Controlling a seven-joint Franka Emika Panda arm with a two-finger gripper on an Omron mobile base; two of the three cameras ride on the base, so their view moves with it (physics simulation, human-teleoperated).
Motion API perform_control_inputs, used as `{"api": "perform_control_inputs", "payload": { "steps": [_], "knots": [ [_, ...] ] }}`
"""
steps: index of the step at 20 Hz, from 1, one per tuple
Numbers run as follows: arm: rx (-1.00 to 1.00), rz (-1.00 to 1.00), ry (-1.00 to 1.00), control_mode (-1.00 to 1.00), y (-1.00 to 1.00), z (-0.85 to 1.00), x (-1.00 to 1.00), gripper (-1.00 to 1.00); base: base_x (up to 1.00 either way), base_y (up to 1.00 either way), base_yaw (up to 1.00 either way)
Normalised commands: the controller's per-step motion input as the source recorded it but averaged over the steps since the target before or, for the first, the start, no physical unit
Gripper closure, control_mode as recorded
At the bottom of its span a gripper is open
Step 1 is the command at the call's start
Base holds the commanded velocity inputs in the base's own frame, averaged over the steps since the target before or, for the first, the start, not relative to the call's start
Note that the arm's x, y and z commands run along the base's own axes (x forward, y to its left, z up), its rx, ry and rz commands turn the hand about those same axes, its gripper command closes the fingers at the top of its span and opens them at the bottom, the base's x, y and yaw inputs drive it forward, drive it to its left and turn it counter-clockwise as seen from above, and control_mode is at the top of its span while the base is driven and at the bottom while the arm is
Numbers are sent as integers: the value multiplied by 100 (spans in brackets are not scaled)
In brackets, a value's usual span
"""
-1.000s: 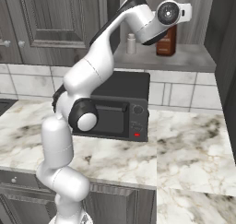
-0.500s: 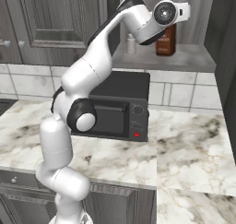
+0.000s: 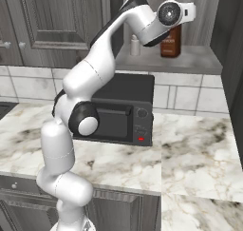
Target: Collect the paprika, ketchup, and shaker from the cabinet and place them next to the stove.
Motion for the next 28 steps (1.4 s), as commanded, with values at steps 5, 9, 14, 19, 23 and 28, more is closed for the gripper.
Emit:
{"api": "perform_control_inputs", "payload": {
  "steps": [5, 9, 14, 19, 23, 28],
  "knots": [
    [0, 0, -2, -100, 0, -8, -3, 100, 0, 0, 0],
    [2, 0, -8, -100, 0, -2, -46, 100, 0, 0, 0],
    [3, 0, -8, -100, 0, 0, -89, 100, 0, 0, 0],
    [0, 0, -1, -100, 9, 0, -100, 100, 0, 0, 0],
    [0, 7, 0, -100, 54, 0, -100, 100, 0, 0, 0],
    [0, 14, 0, -100, 70, 0, -99, 100, 0, 0, 0]
  ]
}}
